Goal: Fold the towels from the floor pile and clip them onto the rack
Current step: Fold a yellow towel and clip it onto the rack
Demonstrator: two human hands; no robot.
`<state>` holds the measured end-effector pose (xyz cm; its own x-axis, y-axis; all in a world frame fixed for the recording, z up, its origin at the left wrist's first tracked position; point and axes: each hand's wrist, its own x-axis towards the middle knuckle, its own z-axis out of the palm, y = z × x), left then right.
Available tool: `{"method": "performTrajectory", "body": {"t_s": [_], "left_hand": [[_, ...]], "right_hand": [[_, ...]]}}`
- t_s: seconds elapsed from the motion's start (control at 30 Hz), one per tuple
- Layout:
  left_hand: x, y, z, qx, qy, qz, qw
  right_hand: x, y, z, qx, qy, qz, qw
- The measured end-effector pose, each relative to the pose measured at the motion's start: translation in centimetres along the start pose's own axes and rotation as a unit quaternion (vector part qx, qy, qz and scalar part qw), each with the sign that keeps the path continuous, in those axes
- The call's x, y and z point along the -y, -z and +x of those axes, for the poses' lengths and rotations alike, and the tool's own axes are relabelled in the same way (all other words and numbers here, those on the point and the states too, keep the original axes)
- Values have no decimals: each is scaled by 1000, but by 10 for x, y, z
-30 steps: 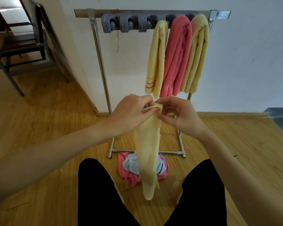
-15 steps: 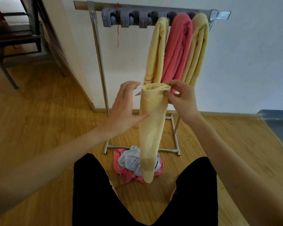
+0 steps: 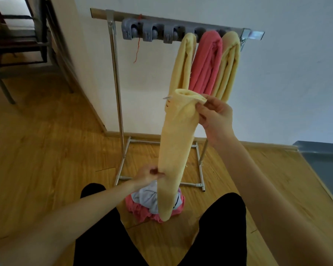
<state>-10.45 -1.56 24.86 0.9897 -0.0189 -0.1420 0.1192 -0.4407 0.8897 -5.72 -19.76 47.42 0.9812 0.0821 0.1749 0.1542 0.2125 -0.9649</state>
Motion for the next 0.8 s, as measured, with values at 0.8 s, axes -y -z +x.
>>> {"method": "performTrajectory", "body": {"t_s": [0.8], "left_hand": [[-186, 112, -4, 247, -126, 148, 949]], "right_hand": [[-163, 61, -38, 200, -286, -506, 789]]}}
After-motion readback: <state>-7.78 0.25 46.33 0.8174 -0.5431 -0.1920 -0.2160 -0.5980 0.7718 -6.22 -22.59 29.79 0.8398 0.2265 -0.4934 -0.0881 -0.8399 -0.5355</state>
